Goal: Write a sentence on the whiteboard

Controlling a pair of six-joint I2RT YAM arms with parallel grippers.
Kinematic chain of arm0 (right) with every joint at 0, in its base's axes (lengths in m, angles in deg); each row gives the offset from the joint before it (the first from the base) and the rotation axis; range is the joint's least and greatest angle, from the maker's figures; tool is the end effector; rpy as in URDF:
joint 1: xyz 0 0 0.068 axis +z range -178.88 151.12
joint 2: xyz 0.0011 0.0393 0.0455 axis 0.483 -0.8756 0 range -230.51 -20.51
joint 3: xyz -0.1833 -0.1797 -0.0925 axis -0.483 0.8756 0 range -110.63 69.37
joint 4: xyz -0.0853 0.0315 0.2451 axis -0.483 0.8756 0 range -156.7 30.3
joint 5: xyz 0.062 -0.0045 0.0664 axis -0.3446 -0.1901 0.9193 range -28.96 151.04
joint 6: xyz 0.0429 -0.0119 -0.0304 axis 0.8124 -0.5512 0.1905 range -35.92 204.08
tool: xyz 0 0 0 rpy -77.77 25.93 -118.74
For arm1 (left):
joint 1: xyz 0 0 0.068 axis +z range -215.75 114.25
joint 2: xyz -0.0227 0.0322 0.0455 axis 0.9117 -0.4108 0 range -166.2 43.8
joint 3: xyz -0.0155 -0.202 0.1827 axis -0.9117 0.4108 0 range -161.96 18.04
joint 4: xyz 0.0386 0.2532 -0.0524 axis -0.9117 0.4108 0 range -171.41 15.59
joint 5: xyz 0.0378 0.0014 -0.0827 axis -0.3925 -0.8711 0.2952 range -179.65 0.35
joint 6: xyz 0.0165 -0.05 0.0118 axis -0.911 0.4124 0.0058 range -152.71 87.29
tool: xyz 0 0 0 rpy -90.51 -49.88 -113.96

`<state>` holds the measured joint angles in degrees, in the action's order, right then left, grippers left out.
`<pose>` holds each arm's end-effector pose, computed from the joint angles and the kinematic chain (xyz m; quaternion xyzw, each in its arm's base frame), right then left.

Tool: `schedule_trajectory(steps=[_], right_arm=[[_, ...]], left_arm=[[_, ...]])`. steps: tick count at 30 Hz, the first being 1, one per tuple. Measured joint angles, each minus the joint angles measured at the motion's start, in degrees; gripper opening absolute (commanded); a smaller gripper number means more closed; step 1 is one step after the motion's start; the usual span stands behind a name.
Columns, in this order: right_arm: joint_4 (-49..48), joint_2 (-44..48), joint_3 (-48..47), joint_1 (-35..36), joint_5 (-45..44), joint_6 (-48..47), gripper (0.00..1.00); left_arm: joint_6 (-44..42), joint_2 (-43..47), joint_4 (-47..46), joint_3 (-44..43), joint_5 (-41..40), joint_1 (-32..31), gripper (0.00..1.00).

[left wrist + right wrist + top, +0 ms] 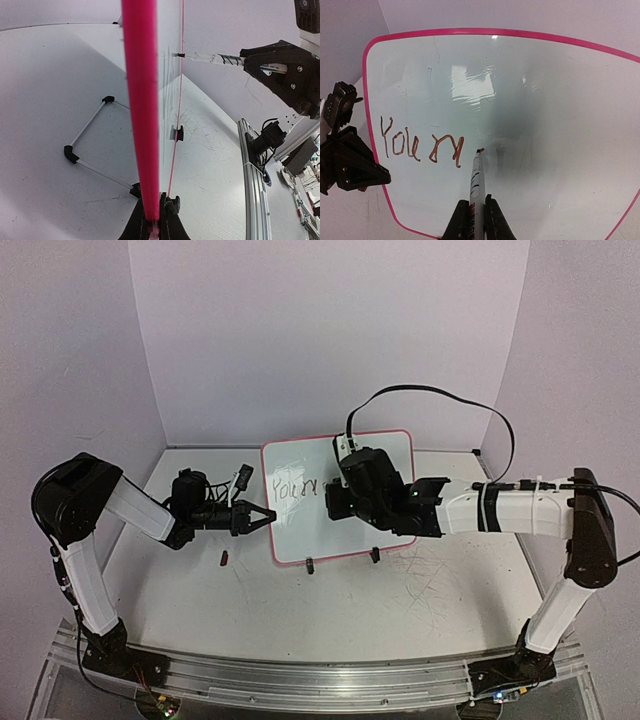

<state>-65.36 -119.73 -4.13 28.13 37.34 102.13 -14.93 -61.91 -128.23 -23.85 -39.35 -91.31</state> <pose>0.2320 0.3311 0.2734 -0.1773 0.8227 0.1723 0.5119 0.3002 -0.1740 0.1459 0.3016 0.7088 -0.5164 0.3742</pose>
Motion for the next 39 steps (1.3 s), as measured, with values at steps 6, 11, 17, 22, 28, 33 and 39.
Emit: schedule_trajectory(steps=[6,11,17,22,28,33,39], right_arm=[[0.00,0.00,0.00,0.00,-0.02,0.00,0.00],[0.00,0.00,0.00,0.00,-0.04,-0.02,0.00],[0.00,-0.03,-0.05,0.00,-0.04,-0.20,0.00],[0.02,-0.11,-0.30,0.00,-0.04,-0.32,0.00],[0.02,-0.22,-0.47,0.00,-0.03,-0.63,0.00],[-0.59,-0.69,-1.22,0.02,0.14,-1.31,0.00],[-1.03,-0.93,-1.40,0.01,0.79,-1.66,0.00]], left_arm=[[-0.02,0.11,0.27,0.00,-0.02,0.00,0.00],[-0.02,0.20,0.32,0.00,-0.07,0.00,0.00],[-0.02,0.20,0.34,0.00,-0.08,0.00,0.00],[-0.02,0.20,0.34,0.00,-0.09,0.00,0.00],[-0.02,0.20,0.34,0.00,-0.11,0.00,0.00],[-0.02,0.20,0.37,-0.04,-0.11,0.00,0.00],[-0.01,0.20,0.43,-0.09,-0.11,0.00,0.00]])
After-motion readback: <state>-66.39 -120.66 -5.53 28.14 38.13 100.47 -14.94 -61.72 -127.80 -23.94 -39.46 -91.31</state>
